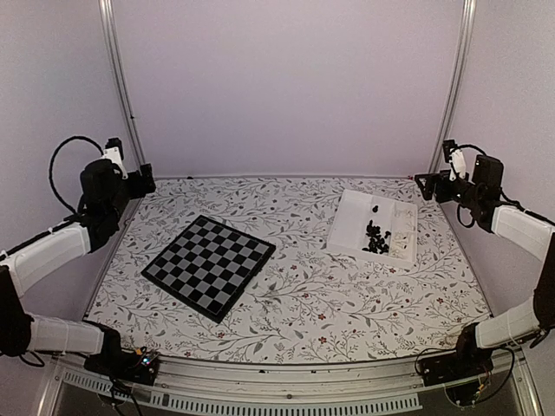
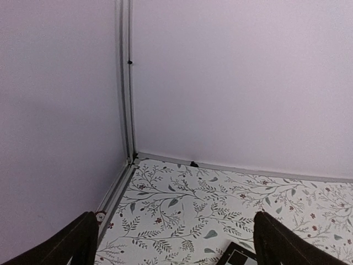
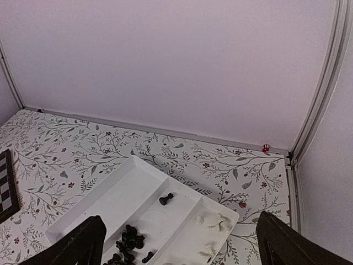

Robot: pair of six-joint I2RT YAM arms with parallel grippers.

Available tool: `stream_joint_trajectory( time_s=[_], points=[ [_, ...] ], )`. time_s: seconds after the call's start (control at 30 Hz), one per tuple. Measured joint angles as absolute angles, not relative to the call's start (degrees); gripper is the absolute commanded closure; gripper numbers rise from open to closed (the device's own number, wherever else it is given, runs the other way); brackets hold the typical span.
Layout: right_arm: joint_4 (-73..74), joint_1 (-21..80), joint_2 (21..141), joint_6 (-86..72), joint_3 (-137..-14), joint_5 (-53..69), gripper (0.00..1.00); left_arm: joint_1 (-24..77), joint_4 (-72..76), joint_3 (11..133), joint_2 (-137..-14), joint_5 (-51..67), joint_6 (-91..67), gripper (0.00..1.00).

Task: Set up the chess pieces on the board
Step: Move the chessboard to the center of the board.

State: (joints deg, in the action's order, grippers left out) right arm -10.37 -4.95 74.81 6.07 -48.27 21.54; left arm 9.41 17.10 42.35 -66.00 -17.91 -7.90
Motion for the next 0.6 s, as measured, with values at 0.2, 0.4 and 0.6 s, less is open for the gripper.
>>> stream_joint_trajectory(
  time_s=[0.2, 0.4, 0.6],
  points=[
    [-10.3, -5.0, 73.5, 9.5, -48.2, 23.7, 0.01, 9.2, 9.4, 48.1, -72.4, -26.4, -10.9, 0.14],
    [-7.2, -5.0, 73.3, 15.7, -48.2, 33.8, 0.01, 8.0, -5.3, 60.2, -82.3, -17.3, -10.2, 0.01],
    [-3.7, -5.0, 73.5, 19.4, -48.2, 41.5, 0.02, 6.1, -14.6, 62.5, -90.1, -2.7, -11.2, 0.01]
  ],
)
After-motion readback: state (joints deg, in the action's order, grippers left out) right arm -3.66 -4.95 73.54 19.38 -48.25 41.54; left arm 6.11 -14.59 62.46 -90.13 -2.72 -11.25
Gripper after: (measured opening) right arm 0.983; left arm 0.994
